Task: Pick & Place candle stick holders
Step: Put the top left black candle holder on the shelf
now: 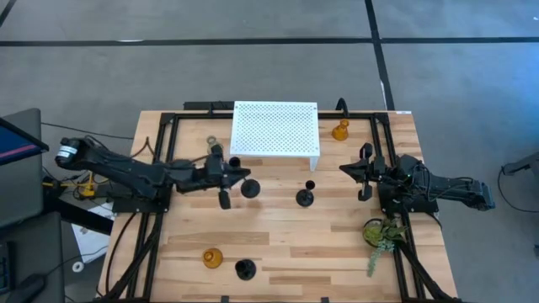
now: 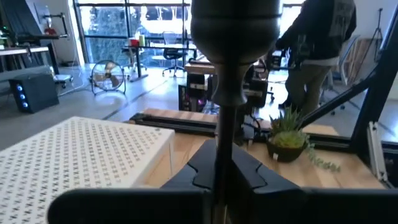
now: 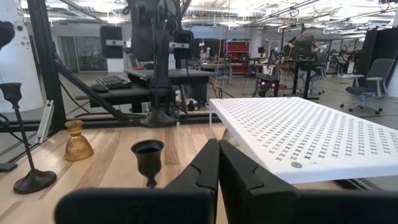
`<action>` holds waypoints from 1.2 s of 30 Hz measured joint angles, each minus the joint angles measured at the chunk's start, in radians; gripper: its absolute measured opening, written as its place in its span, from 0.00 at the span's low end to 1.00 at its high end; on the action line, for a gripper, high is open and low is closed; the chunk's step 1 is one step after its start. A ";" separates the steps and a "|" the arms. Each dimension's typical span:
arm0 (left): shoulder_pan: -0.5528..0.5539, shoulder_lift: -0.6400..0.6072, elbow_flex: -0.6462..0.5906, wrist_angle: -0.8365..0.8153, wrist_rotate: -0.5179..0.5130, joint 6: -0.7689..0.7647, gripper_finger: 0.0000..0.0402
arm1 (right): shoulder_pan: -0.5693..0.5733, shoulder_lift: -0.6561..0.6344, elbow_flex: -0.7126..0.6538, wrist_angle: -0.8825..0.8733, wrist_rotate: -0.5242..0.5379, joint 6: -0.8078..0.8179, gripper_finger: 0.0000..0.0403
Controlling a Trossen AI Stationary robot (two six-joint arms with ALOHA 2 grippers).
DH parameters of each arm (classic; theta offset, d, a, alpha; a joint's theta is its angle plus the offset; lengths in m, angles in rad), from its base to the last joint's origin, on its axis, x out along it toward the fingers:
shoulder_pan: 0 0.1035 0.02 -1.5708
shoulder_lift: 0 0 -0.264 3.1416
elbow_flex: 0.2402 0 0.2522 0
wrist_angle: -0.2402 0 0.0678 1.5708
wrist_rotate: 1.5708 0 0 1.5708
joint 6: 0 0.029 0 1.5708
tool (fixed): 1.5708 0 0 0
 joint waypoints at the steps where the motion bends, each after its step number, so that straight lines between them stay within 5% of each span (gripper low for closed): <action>1: 0.000 -0.016 0.000 -0.011 -0.001 0.001 0.03 | 0.000 0.000 0.000 0.000 0.000 0.000 0.00; 15: 0.158 -0.056 0.324 -0.383 -0.023 0.186 0.03 | 0.000 0.000 0.000 0.000 0.000 0.000 0.00; 20: 0.307 -0.057 0.375 -0.386 -0.004 0.213 0.03 | 0.000 0.000 0.000 -0.001 0.000 0.000 0.00; 26: 0.517 -0.027 0.385 -0.333 0.177 0.167 0.03 | 0.000 0.000 0.000 -0.001 0.000 0.000 0.00; 36: 0.757 0.169 0.384 -0.190 0.303 0.075 0.03 | 0.000 0.000 0.000 -0.003 0.039 0.000 0.00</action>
